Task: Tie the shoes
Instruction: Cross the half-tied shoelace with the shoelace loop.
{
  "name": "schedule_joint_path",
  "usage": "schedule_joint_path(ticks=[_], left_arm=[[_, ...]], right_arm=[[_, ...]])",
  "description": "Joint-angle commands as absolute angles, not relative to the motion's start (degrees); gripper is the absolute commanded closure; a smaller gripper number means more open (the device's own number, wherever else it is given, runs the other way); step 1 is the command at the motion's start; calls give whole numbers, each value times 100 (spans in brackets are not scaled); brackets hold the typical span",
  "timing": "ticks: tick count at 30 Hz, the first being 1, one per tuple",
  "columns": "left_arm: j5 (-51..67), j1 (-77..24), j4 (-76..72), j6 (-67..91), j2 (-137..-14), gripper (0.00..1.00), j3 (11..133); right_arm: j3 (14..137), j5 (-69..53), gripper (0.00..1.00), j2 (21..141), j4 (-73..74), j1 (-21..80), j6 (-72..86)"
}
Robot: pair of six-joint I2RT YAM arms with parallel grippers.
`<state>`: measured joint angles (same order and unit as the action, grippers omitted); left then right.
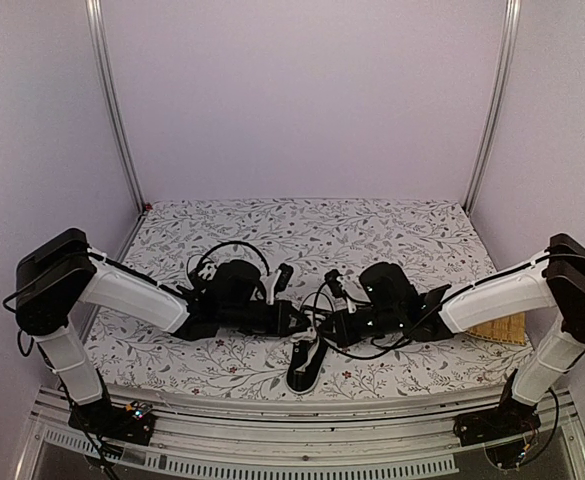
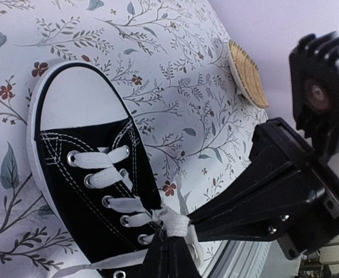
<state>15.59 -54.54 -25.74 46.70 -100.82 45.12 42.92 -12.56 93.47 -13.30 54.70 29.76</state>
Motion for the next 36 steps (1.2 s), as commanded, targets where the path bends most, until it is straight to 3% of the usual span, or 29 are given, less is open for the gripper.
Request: schedule_joint_path(ticks=[1, 15, 27, 36], left_arm=[[1546, -5497, -2546, 4578, -10022, 100, 4623], [1512, -5550, -2505, 4631, -9993, 100, 4579], [1468, -5713, -2658, 4791, -9850, 100, 4359], [1557, -5841, -3030, 4962, -10009, 100, 4250]], right_arm=[[4307, -1273, 98, 9530, -1526, 5492, 2985], [4626, -1455, 98, 10028, -1950, 5604, 3071], [4245, -102, 98, 9989, -2325, 5664, 3686], [4251, -280, 98, 10210, -2530, 5677, 3721]])
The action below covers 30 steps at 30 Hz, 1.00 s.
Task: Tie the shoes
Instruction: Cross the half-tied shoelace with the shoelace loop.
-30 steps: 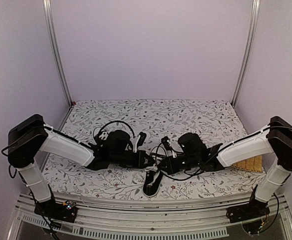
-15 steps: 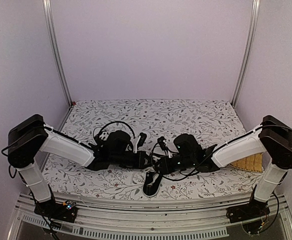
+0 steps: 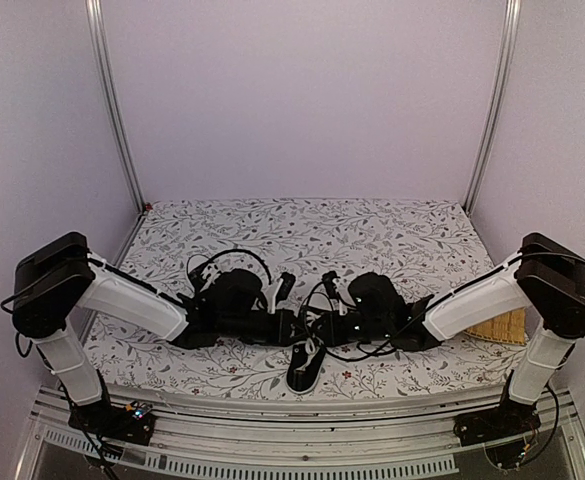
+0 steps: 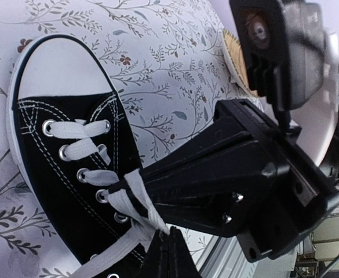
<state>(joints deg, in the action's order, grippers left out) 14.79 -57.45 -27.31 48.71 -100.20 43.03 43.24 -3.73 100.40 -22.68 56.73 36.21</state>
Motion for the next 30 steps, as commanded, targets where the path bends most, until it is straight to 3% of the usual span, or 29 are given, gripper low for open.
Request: schedule_joint_path(ticks=[1, 5, 12, 15, 30], left_arm=[[1572, -5840, -3051, 4973, -10056, 100, 4239], [1456, -5826, -2968, 4979, -10016, 100, 4175], [900, -5583, -2243, 4675, -9391, 77, 4129], [822, -5426, -1933, 4551, -9322, 72, 4218], [1566, -5089, -1717, 4281, -10272, 74, 4891]], right_arm=[[4231, -315, 98, 10208, -2571, 5678, 3734], [4155, -343, 98, 10165, -2610, 5673, 3751], [4049, -372, 98, 10119, -2675, 5691, 3748], [4042, -401, 98, 10151, -2701, 5695, 3744], [4069, -448, 98, 10169, -2735, 5721, 3769]])
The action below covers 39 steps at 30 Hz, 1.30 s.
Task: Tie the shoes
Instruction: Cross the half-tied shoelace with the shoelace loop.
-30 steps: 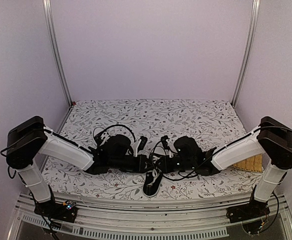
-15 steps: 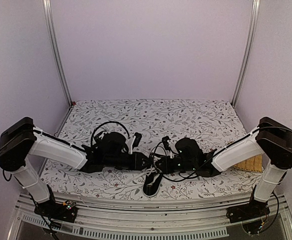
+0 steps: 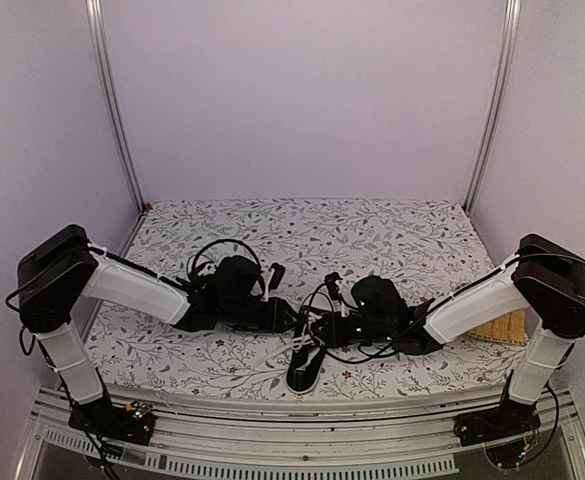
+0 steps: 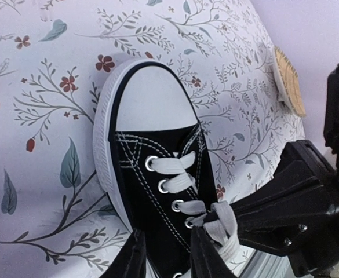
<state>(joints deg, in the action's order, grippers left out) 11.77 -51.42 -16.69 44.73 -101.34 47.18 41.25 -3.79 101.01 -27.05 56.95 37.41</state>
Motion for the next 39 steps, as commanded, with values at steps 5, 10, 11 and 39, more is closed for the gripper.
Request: schedule_joint_path(ticks=[5, 10, 11, 39], left_arm=[[1856, -5090, -1953, 4263, -10423, 74, 4898], [2021, -5093, -2229, 4295, -10416, 74, 4814], [2041, -5089, -2275, 4316, -10422, 74, 4796], [2675, -5151, -3270, 4837, -10929, 79, 4641]], right_arm=[[4093, -448, 98, 10186, -2730, 5717, 3762], [4117, -457, 98, 10217, -2728, 5719, 3753], [4125, -464, 98, 10233, -2733, 5720, 3760], [4185, -481, 98, 10152, -2692, 5722, 3738]])
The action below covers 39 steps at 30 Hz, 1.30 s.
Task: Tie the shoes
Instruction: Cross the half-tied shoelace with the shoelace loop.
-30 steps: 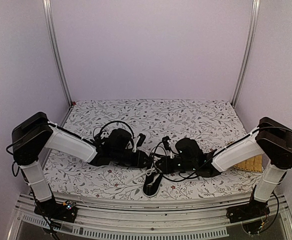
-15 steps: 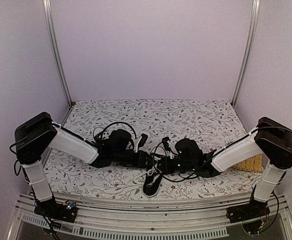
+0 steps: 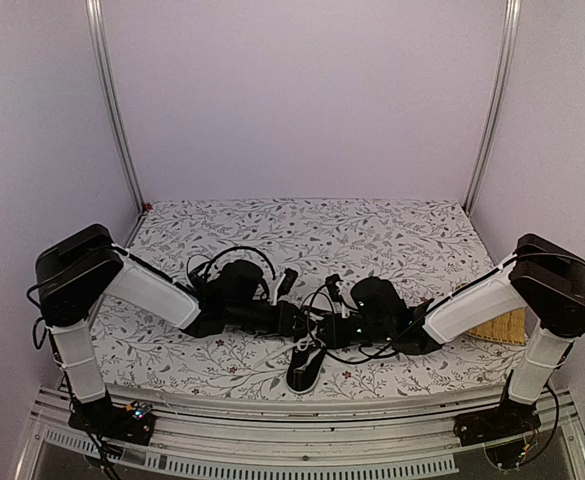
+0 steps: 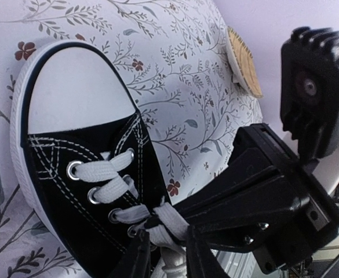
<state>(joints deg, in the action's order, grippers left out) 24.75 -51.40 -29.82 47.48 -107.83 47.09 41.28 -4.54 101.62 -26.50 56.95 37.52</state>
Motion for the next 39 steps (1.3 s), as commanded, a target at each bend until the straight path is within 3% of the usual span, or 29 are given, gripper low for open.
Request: schedule_joint_path(ticks=[1, 10, 19, 30, 39], left_arm=[[2679, -5155, -3281, 4849, -10933, 81, 4632], [2715, -5155, -3441, 4978, -10993, 99, 4606], [2419, -5151, -3486, 5050, -10774, 100, 4403], [2059, -5134, -3390, 5114, -10423, 100, 4143], [2202, -5140, -3587, 5124, -10329, 100, 4057]], right_arm=[[4189, -490, 98, 10151, -2705, 5721, 3728], [4125, -555, 98, 10041, -2820, 5739, 3661], [3980, -439, 98, 9873, -2804, 5737, 3669], [3585, -252, 68, 9126, -2460, 5739, 3702], [3855, -799, 63, 8999, -2379, 5748, 3936]])
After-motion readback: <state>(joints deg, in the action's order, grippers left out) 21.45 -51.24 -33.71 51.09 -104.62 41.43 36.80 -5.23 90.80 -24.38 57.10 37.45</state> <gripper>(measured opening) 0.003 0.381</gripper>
